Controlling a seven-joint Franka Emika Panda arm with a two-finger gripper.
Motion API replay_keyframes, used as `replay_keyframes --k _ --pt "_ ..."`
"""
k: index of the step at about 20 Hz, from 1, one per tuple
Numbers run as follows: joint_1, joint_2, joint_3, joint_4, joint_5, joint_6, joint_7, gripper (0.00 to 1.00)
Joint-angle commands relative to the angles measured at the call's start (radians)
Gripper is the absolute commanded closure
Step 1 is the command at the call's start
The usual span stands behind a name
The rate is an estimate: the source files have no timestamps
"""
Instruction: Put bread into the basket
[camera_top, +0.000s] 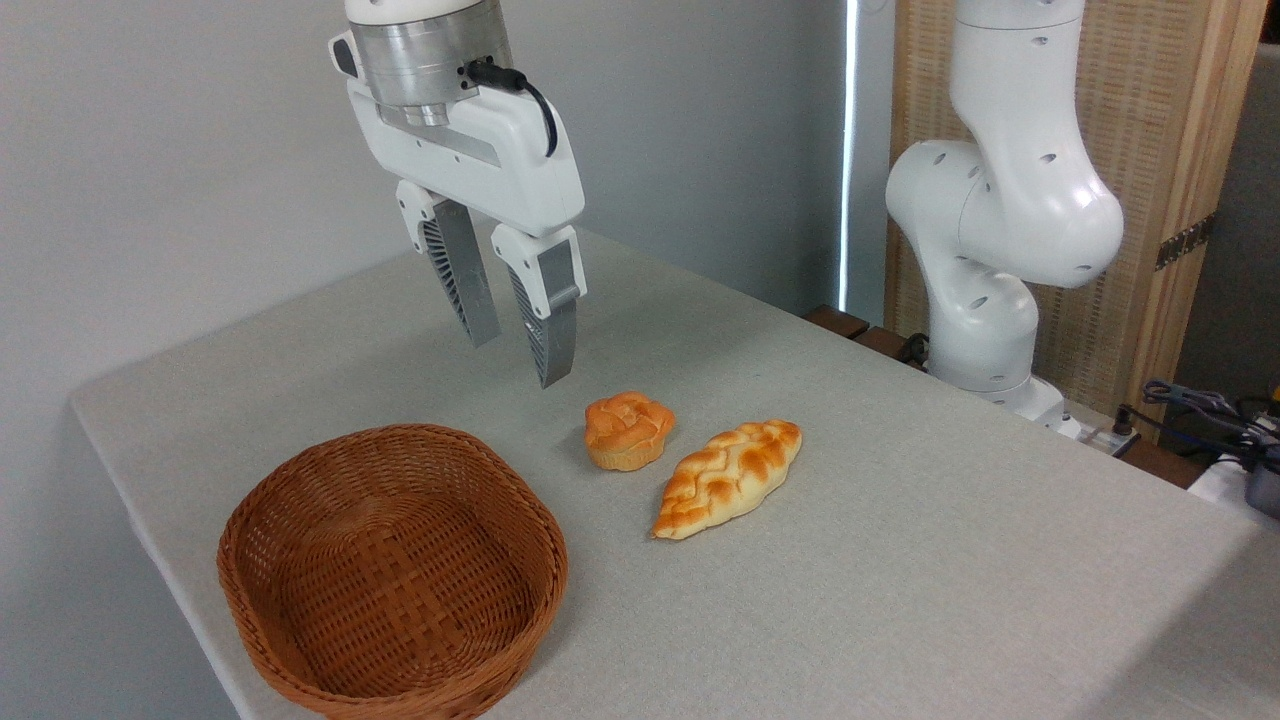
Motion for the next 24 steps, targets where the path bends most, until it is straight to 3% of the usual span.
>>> replay_keyframes --k 1,6,13,17,20,24 --pt "-0.002 -0.016 0.018 -0.002 -0.012 -0.026 0.017 0.0" --pt "-0.004 -0.078 0.021 -0.086 -0.012 0.009 0.037 0.0" --pt "-0.005 -0.338 0.04 -0.439 -0.003 0.127 0.091 0.0" --pt "-0.007 -0.352 0.049 -0.523 -0.001 0.155 0.092 0.0" --pt "-0.011 -0.351 0.05 -0.669 0.004 0.369 0.092 0.0" --pt "-0.011 -0.349 0.075 -0.772 0.077 0.456 0.117 0.0"
